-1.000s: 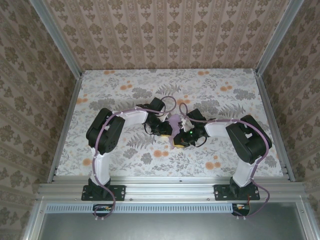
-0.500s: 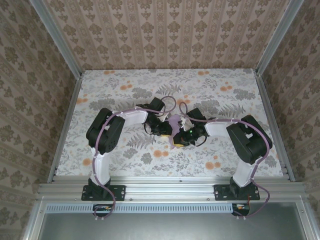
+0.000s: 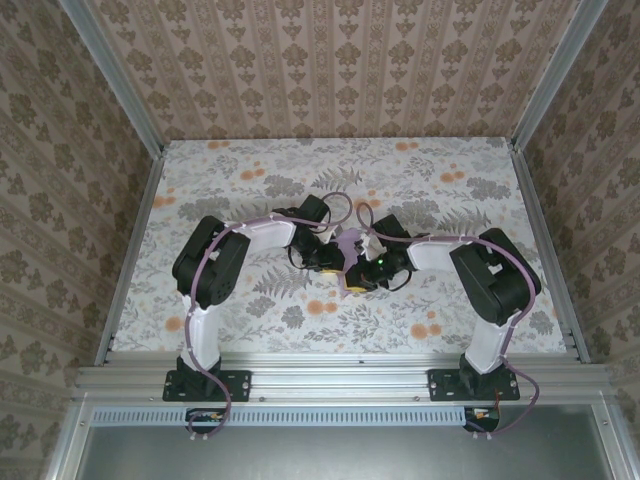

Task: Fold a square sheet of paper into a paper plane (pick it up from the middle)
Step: Third fold the triangle at the center of the table.

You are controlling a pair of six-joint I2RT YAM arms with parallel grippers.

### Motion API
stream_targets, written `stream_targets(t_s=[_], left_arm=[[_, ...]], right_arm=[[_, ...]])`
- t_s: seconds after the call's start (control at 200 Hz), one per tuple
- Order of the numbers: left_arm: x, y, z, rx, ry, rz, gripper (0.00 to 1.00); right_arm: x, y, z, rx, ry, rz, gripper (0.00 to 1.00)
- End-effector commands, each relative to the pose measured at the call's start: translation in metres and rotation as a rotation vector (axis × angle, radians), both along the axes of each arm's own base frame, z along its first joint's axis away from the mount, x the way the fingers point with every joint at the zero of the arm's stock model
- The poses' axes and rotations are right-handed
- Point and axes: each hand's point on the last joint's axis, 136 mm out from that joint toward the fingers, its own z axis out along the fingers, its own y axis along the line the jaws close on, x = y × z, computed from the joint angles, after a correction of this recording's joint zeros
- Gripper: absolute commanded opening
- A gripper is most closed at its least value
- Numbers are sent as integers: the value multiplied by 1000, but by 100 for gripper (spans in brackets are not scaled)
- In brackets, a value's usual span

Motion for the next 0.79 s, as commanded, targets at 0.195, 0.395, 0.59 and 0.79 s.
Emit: stream_targets(t_s=[0.195,0.395,0.59,0.79], left_arm=[[-33,41,-83,241,97,-21,22],[-32,39,-82,236,93,-22,22],[-32,39,-82,235,95,-23,22],[-33,40,-82,235,96,-24,22]], right_arm=[[0,-3,6,-15,-4,17,13],[-5,-6,-5,-37,23,21,13],[-5,-6,-7,-40,26,22,13],[-8,-7,0,-32,16,21,13]])
